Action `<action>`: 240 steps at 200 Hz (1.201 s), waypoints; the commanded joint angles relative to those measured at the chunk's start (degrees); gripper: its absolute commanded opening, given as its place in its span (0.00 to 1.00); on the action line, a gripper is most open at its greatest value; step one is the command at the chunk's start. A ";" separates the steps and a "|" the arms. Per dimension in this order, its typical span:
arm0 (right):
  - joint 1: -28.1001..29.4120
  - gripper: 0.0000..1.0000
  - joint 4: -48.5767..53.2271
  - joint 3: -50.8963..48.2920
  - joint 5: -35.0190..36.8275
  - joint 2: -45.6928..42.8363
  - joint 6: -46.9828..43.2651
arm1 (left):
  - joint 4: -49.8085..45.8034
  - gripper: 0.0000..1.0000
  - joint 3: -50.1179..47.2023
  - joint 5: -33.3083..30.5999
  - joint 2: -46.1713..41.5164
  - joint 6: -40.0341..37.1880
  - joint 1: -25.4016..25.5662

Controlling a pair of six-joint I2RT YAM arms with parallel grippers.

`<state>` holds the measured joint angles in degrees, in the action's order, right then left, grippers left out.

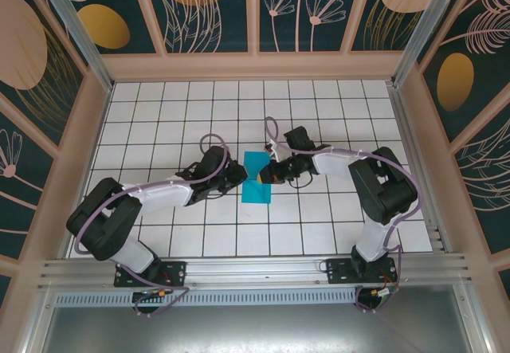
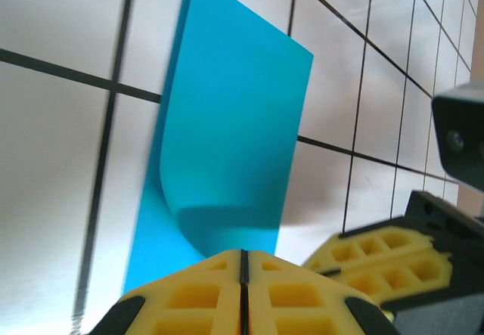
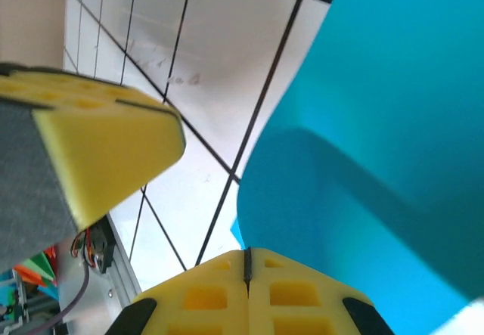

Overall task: Fold a paper plane with a square sheet of paper (pick it up from the middle)
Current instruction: Fold the triangle a second time at the center of the table.

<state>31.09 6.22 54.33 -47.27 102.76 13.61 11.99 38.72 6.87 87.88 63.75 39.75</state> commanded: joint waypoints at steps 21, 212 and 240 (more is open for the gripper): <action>-0.07 0.00 1.33 3.22 -2.63 3.57 -3.51 | 2.85 0.11 -3.23 -1.04 -1.11 1.84 -0.20; -2.44 0.00 4.06 5.03 8.15 5.11 -4.36 | 11.57 0.11 3.77 13.07 9.99 -0.40 1.16; -2.61 0.00 4.18 5.12 8.41 5.49 -4.46 | 11.24 0.11 4.35 13.59 12.82 -0.18 1.25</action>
<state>28.82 9.50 59.13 -39.86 109.01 10.76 22.57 41.78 19.11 98.80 64.55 40.56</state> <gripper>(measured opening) 0.057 0.109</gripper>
